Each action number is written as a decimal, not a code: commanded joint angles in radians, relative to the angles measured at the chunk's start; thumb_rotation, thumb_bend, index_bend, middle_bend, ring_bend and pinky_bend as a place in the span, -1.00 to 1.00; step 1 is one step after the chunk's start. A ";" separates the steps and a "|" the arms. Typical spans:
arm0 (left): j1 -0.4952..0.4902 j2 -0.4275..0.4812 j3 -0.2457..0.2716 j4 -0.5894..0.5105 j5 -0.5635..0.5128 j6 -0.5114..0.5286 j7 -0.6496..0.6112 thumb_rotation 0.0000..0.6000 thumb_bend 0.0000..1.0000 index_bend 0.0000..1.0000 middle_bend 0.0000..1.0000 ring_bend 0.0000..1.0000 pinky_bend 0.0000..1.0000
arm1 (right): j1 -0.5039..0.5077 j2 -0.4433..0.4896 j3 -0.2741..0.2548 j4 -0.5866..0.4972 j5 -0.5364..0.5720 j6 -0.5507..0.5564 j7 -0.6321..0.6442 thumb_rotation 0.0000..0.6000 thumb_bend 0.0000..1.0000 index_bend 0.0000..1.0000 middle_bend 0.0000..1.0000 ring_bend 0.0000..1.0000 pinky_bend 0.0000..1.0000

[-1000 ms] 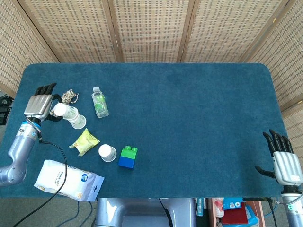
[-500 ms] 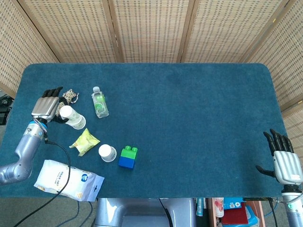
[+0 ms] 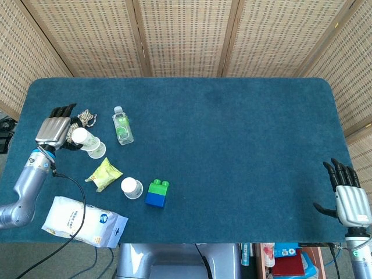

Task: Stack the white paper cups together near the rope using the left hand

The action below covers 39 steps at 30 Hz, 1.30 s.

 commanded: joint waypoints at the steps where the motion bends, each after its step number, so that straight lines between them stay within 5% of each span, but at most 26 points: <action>1: -0.001 -0.002 0.004 0.003 -0.003 0.000 0.001 1.00 -0.56 -0.08 -1.00 -1.00 -1.00 | 0.000 0.000 -0.001 -0.001 -0.001 0.000 -0.001 1.00 -1.00 -1.00 -1.00 -1.00 -1.00; 13: -0.023 -0.048 0.023 0.066 -0.025 -0.022 0.009 1.00 -0.56 -0.12 -1.00 -1.00 -1.00 | 0.002 -0.002 0.000 0.003 0.003 -0.004 -0.002 1.00 -1.00 -1.00 -1.00 -1.00 -1.00; 19: -0.037 -0.095 0.032 0.117 -0.052 -0.017 0.031 1.00 -0.56 -0.57 -1.00 -1.00 -1.00 | 0.000 -0.001 0.002 0.002 0.005 -0.001 0.001 1.00 -1.00 -1.00 -1.00 -1.00 -1.00; 29: -0.026 -0.109 0.032 0.136 -0.046 -0.003 0.012 1.00 -0.56 -0.66 -1.00 -1.00 -1.00 | -0.001 0.000 0.001 0.001 0.004 0.000 0.003 1.00 -1.00 -1.00 -1.00 -1.00 -1.00; 39: 0.090 -0.031 0.044 -0.062 0.226 0.181 -0.123 1.00 -0.56 -0.78 -1.00 -1.00 -1.00 | 0.002 0.000 -0.003 -0.002 0.000 -0.007 -0.005 1.00 -1.00 -1.00 -1.00 -1.00 -1.00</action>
